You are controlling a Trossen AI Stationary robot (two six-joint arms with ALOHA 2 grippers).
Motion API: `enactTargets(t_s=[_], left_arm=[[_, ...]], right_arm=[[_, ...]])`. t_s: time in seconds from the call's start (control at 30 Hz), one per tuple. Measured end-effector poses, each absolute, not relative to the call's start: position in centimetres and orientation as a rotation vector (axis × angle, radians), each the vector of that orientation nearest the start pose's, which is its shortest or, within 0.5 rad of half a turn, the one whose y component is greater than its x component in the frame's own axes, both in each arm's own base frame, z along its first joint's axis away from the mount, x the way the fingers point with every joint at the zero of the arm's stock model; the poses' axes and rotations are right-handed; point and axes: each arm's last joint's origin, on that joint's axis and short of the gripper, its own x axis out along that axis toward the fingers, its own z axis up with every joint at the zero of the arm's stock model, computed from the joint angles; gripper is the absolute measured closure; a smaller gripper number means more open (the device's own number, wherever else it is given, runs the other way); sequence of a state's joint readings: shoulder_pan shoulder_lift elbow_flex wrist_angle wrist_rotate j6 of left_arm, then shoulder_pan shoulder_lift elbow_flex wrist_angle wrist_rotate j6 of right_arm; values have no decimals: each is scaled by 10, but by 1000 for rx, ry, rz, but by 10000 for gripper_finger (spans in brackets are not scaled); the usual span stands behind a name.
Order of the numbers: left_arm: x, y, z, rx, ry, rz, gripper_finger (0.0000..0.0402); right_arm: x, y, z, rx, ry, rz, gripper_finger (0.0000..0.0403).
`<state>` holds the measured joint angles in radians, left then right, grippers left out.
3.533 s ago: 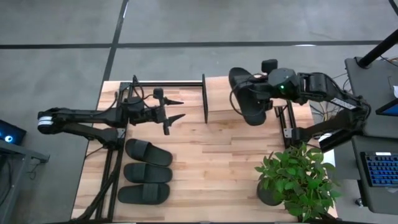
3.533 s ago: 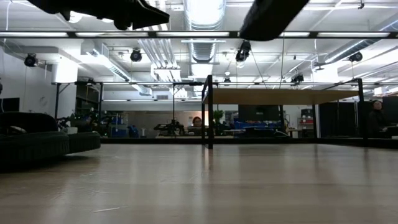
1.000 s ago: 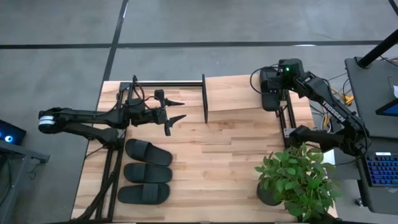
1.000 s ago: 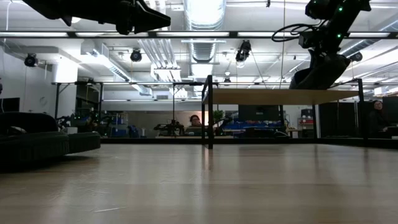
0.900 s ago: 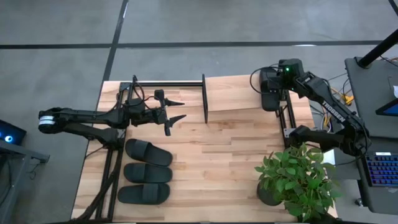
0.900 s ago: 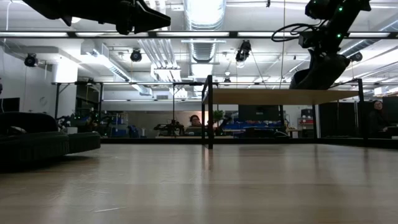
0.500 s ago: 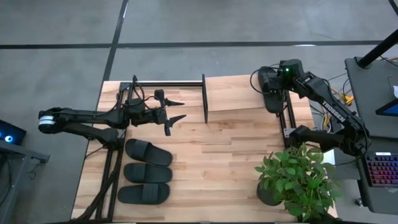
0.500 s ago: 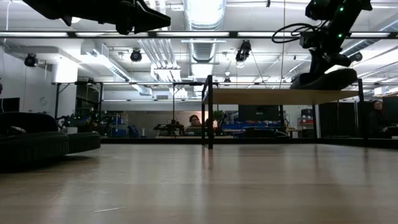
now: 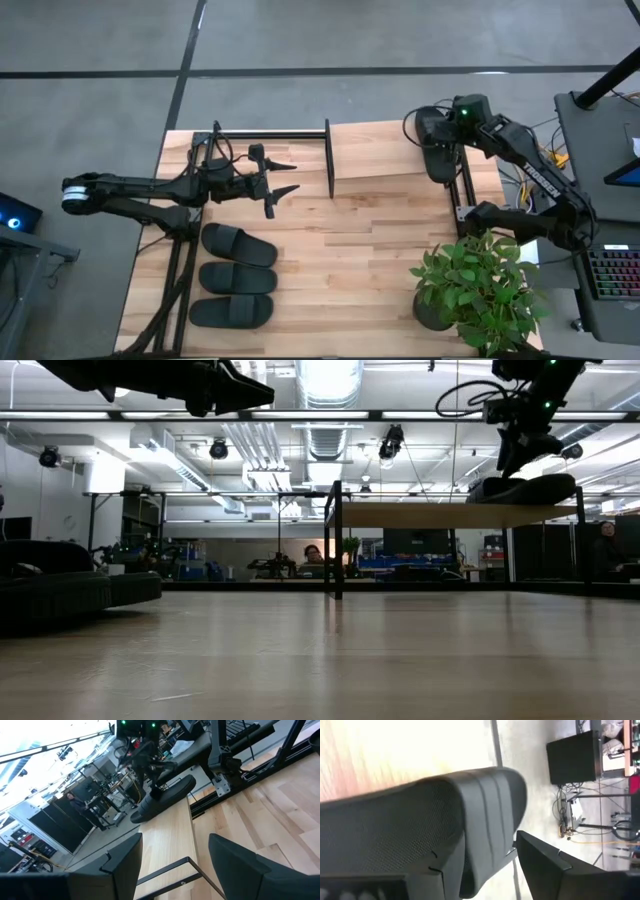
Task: Pick and place slides into the shelf
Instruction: Put the black slipper on the shelf
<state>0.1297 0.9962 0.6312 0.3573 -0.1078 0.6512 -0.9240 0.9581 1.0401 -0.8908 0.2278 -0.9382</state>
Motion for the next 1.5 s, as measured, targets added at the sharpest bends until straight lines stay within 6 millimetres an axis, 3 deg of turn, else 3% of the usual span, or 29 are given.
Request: enactTargets(t_s=[0.13,0.3,0.47,0.67,0.8,1.07,1.5], left_arm=[[221,32,293,631,83,227,189],[221,32,293,631,83,227,189],[221,32,293,631,83,227,189],[224,32,289,630,99,222,189],[227,33,286,630,116,217,189],[229,34,283,634,129,219,189],[229,34,283,635,129,219,189]], right_arm=[[105,-139,332,-494,1186,-604,233],[122,-137,320,-549,1217,-497,241],[134,-147,313,-612,1326,-561,245],[143,-157,302,-632,1394,-521,247],[144,-161,299,-643,1448,-557,275],[142,-159,302,-693,1458,-540,384],[146,-164,310,-752,1386,-624,390]])
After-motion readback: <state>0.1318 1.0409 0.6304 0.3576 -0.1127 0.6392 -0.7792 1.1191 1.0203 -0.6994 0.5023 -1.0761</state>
